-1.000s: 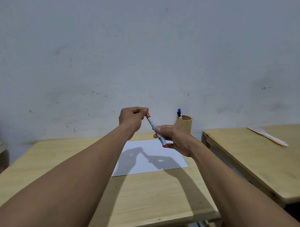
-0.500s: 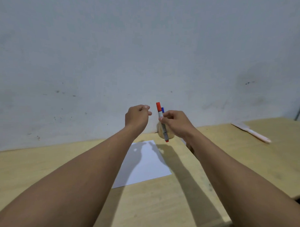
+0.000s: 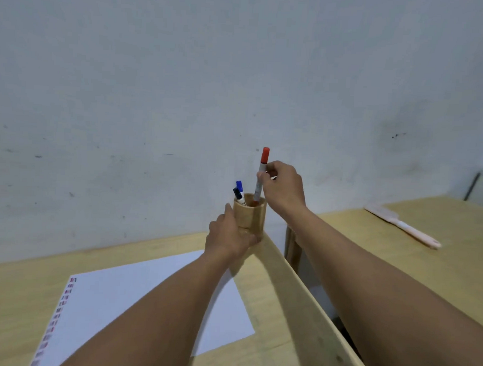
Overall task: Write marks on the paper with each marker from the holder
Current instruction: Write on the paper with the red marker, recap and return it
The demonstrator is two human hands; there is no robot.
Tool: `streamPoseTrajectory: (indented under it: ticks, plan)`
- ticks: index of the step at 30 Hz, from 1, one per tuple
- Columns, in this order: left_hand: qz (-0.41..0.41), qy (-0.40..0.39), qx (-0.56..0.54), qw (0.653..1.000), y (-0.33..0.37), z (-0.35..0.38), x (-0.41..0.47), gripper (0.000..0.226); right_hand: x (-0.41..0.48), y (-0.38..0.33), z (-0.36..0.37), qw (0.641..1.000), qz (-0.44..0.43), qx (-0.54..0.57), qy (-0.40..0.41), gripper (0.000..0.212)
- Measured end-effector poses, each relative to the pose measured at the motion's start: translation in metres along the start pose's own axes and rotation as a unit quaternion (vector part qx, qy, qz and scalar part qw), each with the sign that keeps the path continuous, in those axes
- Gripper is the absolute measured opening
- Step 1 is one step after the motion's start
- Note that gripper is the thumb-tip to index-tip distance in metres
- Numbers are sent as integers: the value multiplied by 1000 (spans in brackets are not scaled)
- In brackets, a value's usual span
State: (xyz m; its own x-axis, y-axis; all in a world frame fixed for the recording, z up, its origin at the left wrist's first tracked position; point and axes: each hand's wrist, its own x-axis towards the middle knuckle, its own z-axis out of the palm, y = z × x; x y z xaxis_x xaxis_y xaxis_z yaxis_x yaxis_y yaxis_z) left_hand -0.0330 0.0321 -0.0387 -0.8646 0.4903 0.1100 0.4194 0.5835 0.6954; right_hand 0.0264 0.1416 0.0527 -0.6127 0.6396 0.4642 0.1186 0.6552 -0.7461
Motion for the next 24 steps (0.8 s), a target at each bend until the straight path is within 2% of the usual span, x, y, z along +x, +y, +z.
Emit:
streamPoseTrajectory:
  ticks: [2, 5, 9, 13, 16, 24]
  plan:
    - [5, 24, -18, 1000, -2, 8, 9, 88, 4, 10, 7, 999, 8, -18, -34, 21]
    - [15, 18, -61, 998, -3, 13, 12, 76, 9, 21, 16, 994, 37, -36, -93, 21]
    - [21, 38, -42, 998, -9, 18, 16, 54, 15, 23, 22, 986, 66, -41, -148, 21]
    - [34, 39, -13, 999, -12, 15, 17, 57, 22, 18, 22, 984, 82, -51, -150, 14]
    - [38, 31, 4, 999, -13, 14, 19, 60, 30, 23, 26, 984, 79, -51, -154, 23]
    - [37, 29, 23, 999, -13, 12, 20, 68, 42, 27, 33, 977, 62, -81, -186, 16]
